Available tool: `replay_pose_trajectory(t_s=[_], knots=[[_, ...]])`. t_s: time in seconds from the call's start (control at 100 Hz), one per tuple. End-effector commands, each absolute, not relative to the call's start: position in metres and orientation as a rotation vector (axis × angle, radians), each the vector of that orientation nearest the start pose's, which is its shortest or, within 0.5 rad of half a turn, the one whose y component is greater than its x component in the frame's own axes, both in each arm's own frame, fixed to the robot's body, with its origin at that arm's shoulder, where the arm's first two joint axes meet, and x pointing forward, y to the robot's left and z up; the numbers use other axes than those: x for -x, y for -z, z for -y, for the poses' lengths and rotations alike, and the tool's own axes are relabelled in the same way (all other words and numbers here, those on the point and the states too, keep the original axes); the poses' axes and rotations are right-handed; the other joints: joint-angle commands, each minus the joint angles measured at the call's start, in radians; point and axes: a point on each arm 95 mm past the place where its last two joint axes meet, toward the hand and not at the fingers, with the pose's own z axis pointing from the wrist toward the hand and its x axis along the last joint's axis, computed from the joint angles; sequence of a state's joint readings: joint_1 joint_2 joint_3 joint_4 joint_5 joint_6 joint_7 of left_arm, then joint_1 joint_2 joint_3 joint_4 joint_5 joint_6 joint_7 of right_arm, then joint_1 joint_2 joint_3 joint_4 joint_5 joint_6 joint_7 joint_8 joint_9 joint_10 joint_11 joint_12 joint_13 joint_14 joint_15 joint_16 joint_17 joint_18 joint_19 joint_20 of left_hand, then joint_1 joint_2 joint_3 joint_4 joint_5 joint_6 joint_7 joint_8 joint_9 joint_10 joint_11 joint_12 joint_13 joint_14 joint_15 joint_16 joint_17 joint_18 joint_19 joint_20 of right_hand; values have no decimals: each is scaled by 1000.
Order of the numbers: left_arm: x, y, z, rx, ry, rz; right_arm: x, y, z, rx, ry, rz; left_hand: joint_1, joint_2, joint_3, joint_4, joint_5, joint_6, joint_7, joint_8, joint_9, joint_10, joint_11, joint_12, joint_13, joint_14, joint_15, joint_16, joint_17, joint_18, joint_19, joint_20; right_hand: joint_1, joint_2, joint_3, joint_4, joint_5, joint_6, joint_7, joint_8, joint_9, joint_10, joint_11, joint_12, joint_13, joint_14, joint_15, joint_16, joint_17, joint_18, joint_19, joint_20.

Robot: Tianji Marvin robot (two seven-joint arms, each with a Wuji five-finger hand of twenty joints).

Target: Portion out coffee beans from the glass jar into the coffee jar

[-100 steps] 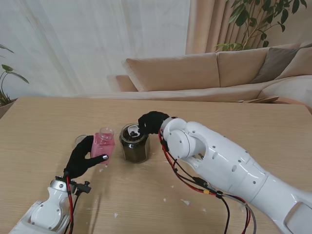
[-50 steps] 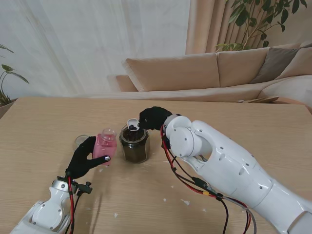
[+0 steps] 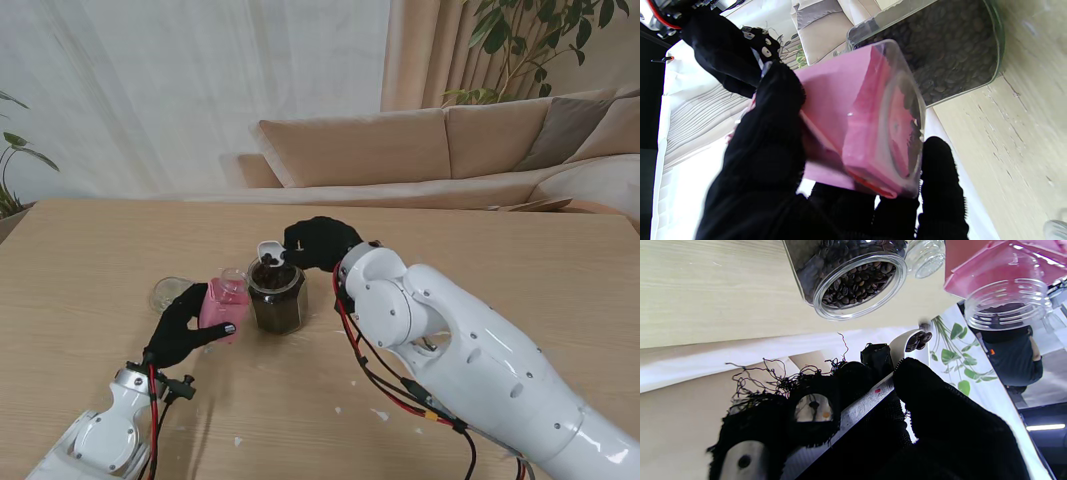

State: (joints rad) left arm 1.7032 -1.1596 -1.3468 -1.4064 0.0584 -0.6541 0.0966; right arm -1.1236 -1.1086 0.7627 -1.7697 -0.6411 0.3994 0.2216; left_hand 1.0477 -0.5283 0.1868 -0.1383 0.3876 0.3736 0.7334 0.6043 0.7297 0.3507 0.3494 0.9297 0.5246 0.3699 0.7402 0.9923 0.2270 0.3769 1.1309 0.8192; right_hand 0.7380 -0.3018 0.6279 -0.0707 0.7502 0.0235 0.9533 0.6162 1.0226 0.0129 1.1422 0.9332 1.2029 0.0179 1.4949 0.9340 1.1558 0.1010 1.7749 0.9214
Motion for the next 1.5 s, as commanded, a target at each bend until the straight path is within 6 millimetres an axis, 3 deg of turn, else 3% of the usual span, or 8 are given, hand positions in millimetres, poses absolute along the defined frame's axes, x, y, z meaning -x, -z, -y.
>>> replay_pose_trajectory(t_s=[0.0, 0.66, 1.04, 1.49], knots=[[-352, 370, -40, 1757, 2448, -701, -419, 208, -156, -1341, -1682, -1632, 243, 193, 331, 28, 85, -191, 233, 64, 107, -145, 186, 94, 10, -23, -1, 20, -4, -14, -4, 10, 50, 0, 28, 4, 30, 8, 22, -3, 32, -11, 38, 5, 22, 45, 51, 3, 53, -70, 319, 12], [-350, 372, -34, 1775, 2438, -733, -394, 212, -183, -1157, -1736, -1744, 243, 193, 331, 28, 84, -190, 232, 64, 107, -144, 186, 95, 11, -23, -1, 20, -3, -13, -4, 10, 49, 2, 29, 4, 28, 8, 20, -3, 30, -13, 38, 4, 23, 43, 51, 2, 53, -70, 319, 13], [-351, 372, -35, 1773, 2446, -724, -378, 222, -195, -715, -1702, -1670, 243, 192, 331, 28, 85, -191, 233, 65, 107, -145, 186, 94, 11, -24, -1, 20, -3, -14, -4, 11, 45, 7, 25, 6, 29, -1, 21, -1, 35, -24, 37, 3, 31, 27, 46, -1, 53, -82, 319, 10], [-351, 371, -36, 1773, 2457, -708, -366, 224, -203, -456, -1648, -1578, 243, 192, 331, 28, 85, -191, 235, 65, 108, -145, 187, 94, 12, -24, 0, 20, -2, -14, -4, 10, 43, 9, 24, 11, 29, -3, 19, 1, 38, -32, 35, 2, 38, 16, 42, -2, 54, -98, 319, 8]])
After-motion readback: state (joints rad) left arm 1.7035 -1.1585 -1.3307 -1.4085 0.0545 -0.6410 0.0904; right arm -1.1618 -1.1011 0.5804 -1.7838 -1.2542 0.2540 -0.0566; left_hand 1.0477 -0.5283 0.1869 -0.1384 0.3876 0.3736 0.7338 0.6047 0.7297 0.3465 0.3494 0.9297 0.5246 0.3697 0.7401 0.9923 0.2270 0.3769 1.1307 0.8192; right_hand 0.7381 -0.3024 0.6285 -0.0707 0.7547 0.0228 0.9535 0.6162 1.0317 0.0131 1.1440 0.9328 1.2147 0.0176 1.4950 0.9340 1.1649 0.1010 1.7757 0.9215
